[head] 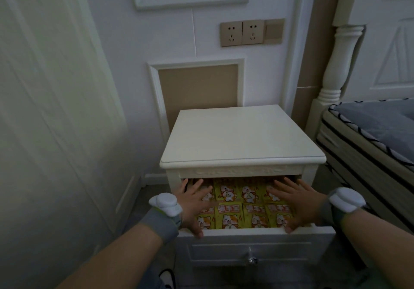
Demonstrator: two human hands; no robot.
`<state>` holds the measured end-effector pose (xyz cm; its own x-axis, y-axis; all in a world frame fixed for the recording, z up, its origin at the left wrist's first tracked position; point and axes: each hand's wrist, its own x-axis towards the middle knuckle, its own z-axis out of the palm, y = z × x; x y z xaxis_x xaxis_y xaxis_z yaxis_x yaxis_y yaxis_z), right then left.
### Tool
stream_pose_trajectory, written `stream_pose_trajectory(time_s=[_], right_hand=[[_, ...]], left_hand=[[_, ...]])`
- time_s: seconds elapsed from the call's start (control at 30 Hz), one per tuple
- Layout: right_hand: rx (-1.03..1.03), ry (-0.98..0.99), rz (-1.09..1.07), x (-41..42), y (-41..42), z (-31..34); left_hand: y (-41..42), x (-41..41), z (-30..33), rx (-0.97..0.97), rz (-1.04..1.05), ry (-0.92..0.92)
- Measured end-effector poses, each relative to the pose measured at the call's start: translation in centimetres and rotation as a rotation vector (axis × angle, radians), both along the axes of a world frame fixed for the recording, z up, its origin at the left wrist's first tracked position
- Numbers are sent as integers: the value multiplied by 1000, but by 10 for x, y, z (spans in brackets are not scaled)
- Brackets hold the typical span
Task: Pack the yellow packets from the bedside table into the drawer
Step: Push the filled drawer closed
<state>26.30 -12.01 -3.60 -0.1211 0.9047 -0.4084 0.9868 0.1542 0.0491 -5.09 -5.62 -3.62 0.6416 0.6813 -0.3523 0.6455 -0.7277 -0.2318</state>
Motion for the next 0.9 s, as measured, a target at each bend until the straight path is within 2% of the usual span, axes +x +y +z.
stream_pose_trajectory(time_s=[0.4,0.67,0.8,0.9], right_hand=[[-26,164,-33,28,30,-15],[89,165,71,29,40,-16],[161,185,60,26,40,-14],[172,180,71,22,40,-9]], left_hand=[[35,16,5,73,-114,14],[45,16,2,157,-158,-20],[46,11,6,251,-159,-68],[46,2,2,400,-172,-67]])
